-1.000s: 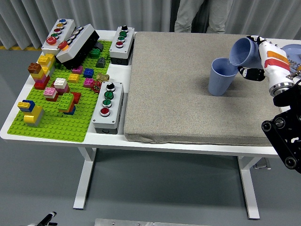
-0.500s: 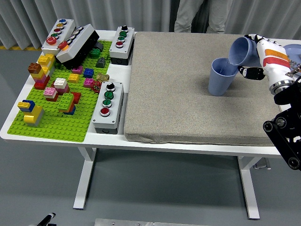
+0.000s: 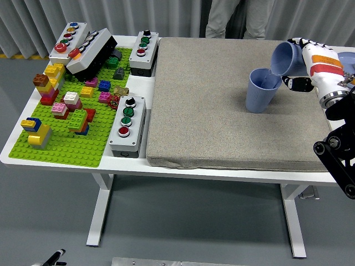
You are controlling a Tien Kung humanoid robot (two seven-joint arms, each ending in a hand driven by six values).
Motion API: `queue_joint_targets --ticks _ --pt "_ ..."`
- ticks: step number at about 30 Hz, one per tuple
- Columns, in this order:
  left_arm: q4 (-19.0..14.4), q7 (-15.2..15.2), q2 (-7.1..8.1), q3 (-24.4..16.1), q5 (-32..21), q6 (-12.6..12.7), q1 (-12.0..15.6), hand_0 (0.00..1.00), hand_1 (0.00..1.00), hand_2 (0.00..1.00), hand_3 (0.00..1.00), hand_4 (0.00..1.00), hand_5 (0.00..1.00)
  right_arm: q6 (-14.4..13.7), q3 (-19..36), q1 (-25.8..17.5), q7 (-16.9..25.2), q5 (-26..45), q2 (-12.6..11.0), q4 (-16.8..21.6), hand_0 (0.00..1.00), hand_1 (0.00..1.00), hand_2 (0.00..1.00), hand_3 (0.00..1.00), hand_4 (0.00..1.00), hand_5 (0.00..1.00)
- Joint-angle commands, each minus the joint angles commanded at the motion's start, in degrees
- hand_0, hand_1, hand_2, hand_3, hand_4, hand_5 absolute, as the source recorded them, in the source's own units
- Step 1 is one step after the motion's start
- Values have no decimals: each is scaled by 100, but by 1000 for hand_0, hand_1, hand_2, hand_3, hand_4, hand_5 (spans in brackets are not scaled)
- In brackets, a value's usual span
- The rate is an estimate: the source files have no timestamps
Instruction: Pick cup pour cup place
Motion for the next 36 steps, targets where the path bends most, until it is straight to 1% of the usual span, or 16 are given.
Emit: queue_joint_targets --ticks 6,11,14,26,31,36 --pt "0 0 4 -11 8 -2 -13 840 826 896 789 642 998 84 -139 64 -45 -6 -72 97 859 718 617 716 763 226" --pt "0 1 6 -18 7 -1 -18 839 826 896 790 643 998 114 -239 103 -63 19 -127 105 859 718 615 716 764 230" --pt "0 -1 8 -21 5 0 -18 839 826 896 790 643 998 146 -368 152 -85 36 -199 115 859 718 615 716 764 230" --pt "0 -3 11 -31 13 2 -25 840 826 896 790 643 998 174 -531 238 -133 -28 -296 104 862 720 616 712 769 228" --pt "0 -1 14 -19 9 -1 -19 840 827 896 790 643 998 144 -655 266 -203 -115 -346 145 862 720 616 711 768 227" --pt "0 -5 13 -9 -9 4 -6 840 827 896 789 643 998 175 -771 320 -256 -157 -405 150 862 720 616 709 769 227"
